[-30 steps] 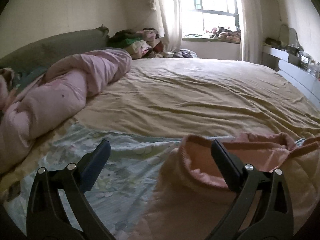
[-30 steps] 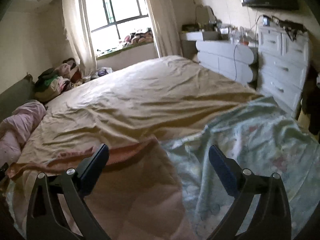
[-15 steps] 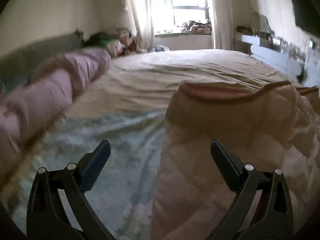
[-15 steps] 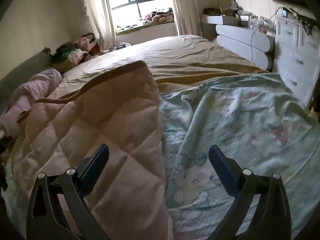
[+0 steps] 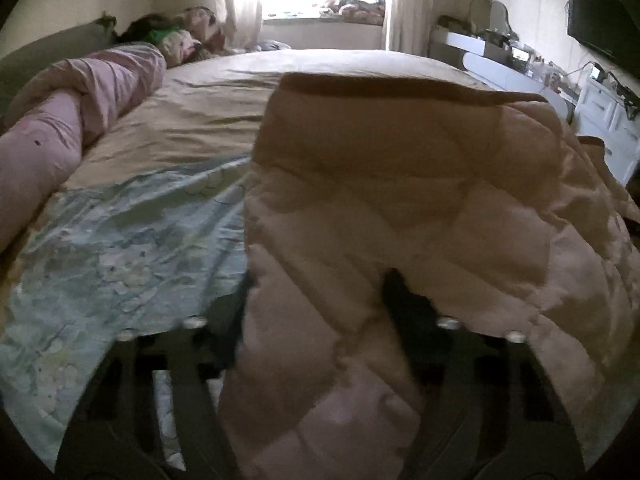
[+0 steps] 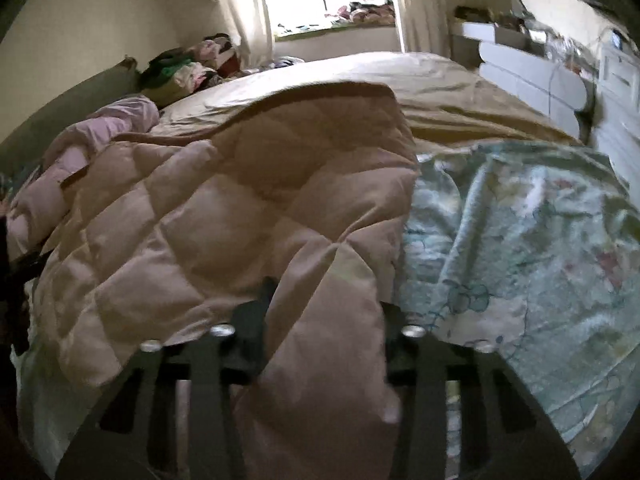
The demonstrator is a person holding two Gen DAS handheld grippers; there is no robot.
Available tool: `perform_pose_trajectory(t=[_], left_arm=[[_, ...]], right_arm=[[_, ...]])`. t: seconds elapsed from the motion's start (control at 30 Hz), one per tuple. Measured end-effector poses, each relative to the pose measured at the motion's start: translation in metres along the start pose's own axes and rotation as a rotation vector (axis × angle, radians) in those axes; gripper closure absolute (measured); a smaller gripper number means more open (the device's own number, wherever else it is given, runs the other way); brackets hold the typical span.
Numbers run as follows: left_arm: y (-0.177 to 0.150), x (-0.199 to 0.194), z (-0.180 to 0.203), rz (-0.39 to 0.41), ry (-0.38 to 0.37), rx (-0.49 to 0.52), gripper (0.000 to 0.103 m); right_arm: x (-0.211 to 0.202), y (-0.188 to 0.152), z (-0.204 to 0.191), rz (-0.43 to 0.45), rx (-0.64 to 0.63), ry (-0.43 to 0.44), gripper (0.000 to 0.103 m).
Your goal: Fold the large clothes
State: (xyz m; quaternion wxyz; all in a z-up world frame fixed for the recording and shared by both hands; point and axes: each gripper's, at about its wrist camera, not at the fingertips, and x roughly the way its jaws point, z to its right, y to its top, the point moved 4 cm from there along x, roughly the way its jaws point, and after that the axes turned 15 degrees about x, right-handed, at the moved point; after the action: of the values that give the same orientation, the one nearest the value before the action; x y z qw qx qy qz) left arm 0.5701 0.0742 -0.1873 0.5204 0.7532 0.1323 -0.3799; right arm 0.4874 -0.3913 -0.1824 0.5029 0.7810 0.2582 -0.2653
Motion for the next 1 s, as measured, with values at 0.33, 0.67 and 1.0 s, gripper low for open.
perform_pose_trajectory(t=[0.33, 0.67, 1.0], left_arm=[[0.021, -0.012, -0.015, 0.047, 0.104, -0.012, 0.086], [0.051, 0.009, -0.028, 0.008, 0.186, -0.039, 0.086], [0.046, 0.055, -0.032, -0.093, 0.232, -0.040, 0.081]], right_arm=[[-0.018, 0.023, -0.013, 0.150, -0.036, -0.016, 0.081], [0.014, 0.063, -0.011, 0.141, 0.021, -0.092, 0.082], [0.062, 0.059, 0.008, 0.073, 0.055, -0.187, 0.076]])
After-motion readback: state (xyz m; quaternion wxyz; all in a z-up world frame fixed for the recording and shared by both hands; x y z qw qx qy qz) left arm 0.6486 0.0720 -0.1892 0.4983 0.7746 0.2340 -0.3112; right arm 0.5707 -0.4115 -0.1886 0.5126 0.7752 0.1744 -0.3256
